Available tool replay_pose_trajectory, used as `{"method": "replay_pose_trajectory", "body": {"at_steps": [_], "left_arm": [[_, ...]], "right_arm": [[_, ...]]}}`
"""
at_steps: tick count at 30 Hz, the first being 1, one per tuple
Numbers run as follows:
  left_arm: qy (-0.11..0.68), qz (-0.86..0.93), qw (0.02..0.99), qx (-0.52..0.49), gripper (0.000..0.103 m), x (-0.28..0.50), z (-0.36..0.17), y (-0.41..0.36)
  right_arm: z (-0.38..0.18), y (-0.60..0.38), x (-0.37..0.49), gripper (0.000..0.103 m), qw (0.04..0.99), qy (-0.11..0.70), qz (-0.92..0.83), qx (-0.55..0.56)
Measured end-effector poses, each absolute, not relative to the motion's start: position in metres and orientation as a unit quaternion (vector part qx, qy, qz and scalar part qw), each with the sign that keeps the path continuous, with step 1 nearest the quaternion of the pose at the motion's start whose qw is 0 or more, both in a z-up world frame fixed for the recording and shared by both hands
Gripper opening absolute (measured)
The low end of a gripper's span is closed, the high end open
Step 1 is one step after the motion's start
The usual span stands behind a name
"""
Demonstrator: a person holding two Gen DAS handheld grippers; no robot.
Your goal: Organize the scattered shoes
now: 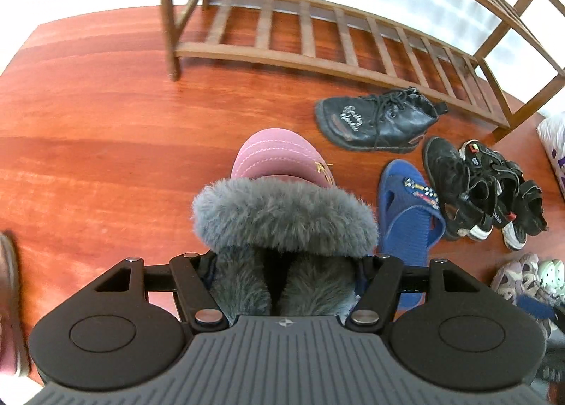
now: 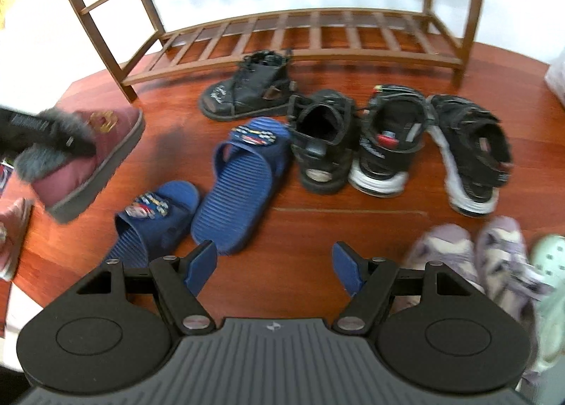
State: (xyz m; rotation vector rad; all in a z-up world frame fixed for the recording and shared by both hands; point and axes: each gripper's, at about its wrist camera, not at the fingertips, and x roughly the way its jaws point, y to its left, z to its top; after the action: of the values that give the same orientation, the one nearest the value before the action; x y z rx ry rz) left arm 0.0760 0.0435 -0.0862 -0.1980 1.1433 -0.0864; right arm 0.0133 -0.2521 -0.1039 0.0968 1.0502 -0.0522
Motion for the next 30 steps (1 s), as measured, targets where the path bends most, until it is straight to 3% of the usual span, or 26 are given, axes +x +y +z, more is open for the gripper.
{"method": "replay_pose_trajectory", "body": {"at_steps": [20, 30], "left_arm": [[0.531, 0.051, 0.825, -0.188, 0.067, -0.034, -0.100, 0.155], [0.532, 0.091, 0.819, -0.195, 0.067, -0.053, -0.121, 0.201]], "right_arm": [[-0.162, -0.191, 0.120, 0.084, 0.860, 0.507, -0.036, 0.041], [-0.167, -0.188, 0.125, 0.085, 0.860, 0.506, -0.046, 0.039]]}}
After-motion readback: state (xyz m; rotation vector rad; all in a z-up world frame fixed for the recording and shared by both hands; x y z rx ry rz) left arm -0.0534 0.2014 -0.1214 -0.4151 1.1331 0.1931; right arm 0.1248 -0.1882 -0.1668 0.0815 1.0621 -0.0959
